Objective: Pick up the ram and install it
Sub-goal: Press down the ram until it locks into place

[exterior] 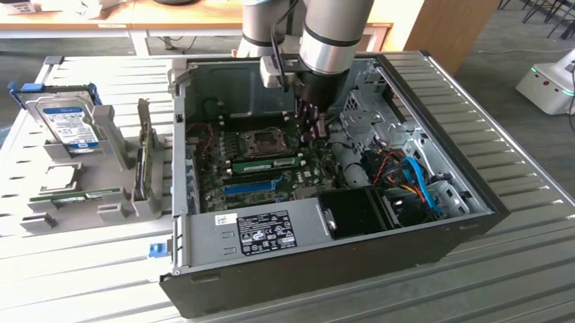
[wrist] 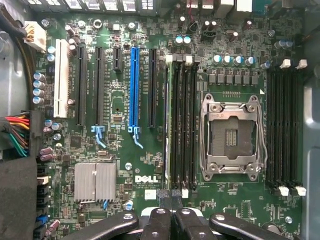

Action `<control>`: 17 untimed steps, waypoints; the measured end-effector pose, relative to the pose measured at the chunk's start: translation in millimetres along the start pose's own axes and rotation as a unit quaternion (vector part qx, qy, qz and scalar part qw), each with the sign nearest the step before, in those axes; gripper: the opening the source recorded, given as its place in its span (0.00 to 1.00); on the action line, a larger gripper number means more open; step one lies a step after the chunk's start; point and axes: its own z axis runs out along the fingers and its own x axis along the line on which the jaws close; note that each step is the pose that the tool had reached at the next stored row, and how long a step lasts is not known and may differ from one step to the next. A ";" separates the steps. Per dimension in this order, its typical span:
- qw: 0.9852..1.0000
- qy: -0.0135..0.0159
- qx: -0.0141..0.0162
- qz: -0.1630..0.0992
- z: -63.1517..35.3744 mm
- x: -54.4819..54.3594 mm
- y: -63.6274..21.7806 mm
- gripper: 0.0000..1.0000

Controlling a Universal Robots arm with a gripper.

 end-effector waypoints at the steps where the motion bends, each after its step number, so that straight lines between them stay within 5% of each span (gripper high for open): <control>1: 1.000 0.000 0.000 0.000 0.7 0.0 0.0 0.11; 17: 1.000 0.000 0.000 0.000 11.8 0.5 -0.5 0.11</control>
